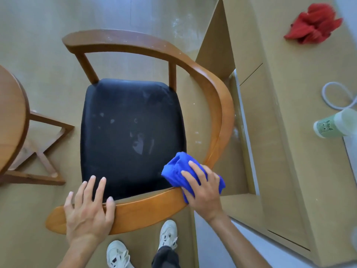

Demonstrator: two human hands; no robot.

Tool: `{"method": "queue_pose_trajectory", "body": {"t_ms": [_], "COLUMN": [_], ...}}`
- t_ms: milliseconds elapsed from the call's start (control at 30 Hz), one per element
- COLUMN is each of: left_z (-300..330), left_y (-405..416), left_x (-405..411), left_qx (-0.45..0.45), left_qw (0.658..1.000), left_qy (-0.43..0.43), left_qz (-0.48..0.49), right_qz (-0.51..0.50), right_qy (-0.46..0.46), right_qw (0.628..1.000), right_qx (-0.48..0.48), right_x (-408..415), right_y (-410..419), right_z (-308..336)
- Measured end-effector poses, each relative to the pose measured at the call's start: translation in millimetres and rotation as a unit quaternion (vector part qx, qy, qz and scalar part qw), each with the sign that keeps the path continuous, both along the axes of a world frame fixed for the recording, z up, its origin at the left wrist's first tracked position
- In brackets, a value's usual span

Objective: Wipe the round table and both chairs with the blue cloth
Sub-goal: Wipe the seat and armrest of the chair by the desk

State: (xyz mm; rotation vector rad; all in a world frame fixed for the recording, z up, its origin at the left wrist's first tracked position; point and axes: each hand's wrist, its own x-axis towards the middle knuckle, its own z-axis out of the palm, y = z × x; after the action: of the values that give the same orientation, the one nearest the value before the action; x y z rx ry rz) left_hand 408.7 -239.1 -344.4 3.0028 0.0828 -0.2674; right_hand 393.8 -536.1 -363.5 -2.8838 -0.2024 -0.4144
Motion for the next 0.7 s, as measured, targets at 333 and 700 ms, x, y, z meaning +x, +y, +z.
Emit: {"method": "queue_pose_trajectory", "body": {"t_ms": [333, 700], "left_z": [-3, 7], "left_y": [-2, -25], "left_x": [-1, 11], "left_qx": [0.001, -0.045], "left_qw": [0.999, 0.997], "left_qy": [-0.035, -0.022], "left_qz": [-0.003, 0.056], "right_qz": [-0.124, -0.196], "right_qy": [-0.050, 0.071], "right_qw": [0.989, 0.978], "right_qx": [-0.067, 0.015], "right_x": [110, 134], "right_y": [-72, -79], "right_z": [23, 60]}}
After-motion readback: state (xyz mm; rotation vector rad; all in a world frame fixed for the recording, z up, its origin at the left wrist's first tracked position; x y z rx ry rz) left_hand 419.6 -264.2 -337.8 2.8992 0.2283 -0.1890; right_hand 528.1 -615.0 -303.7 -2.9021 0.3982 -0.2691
